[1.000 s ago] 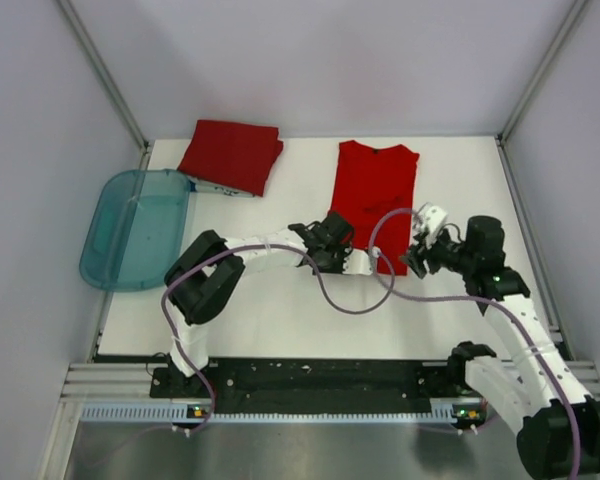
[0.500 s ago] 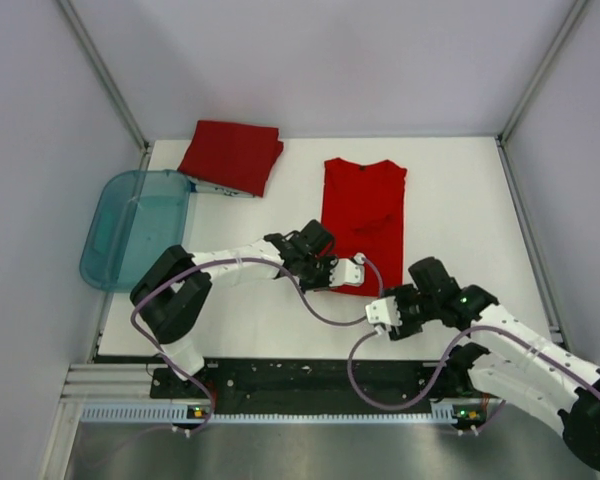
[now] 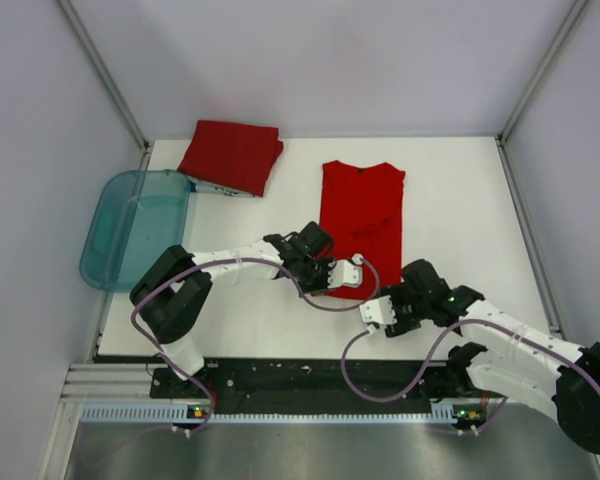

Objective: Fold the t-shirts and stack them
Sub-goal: Grab one side of the 2/3 rectangular tshirt with both arms, then fold the long partially folded tshirt into a neat square

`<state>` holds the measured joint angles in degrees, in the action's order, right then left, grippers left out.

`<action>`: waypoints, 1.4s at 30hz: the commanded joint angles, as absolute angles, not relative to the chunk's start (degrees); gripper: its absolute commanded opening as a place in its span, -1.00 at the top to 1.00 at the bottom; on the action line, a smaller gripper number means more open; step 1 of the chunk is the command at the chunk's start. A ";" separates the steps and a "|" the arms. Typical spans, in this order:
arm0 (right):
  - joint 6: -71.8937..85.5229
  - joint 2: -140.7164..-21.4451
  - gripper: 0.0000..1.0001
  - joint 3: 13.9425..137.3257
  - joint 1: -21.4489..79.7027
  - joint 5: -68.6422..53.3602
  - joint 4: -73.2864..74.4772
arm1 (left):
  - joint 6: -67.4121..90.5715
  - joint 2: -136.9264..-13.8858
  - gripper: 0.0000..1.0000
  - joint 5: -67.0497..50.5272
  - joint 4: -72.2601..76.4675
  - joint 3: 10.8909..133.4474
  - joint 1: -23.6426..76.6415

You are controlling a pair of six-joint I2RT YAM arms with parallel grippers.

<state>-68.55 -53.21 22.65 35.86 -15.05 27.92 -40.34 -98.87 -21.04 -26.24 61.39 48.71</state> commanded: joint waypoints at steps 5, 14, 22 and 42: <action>-65.83 -60.72 -0.16 24.79 36.12 -9.50 22.24 | -41.57 -97.82 1.00 -24.26 -27.51 62.40 48.96; -67.94 -56.61 1.00 23.29 36.21 -9.13 26.79 | -41.66 -96.42 1.00 -23.55 -29.61 62.31 48.96; -65.30 -46.87 1.00 32.24 38.49 -15.55 44.97 | -42.45 -88.79 1.00 -26.98 -41.64 63.46 49.13; -53.70 -39.81 1.00 59.59 43.69 -22.86 64.34 | -40.45 -79.45 1.00 -19.09 -68.66 84.10 50.54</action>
<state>-56.82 -38.63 57.23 43.77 -24.97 63.18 -43.75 -79.85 -25.41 -66.13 79.77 50.78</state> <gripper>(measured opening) 0.007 0.012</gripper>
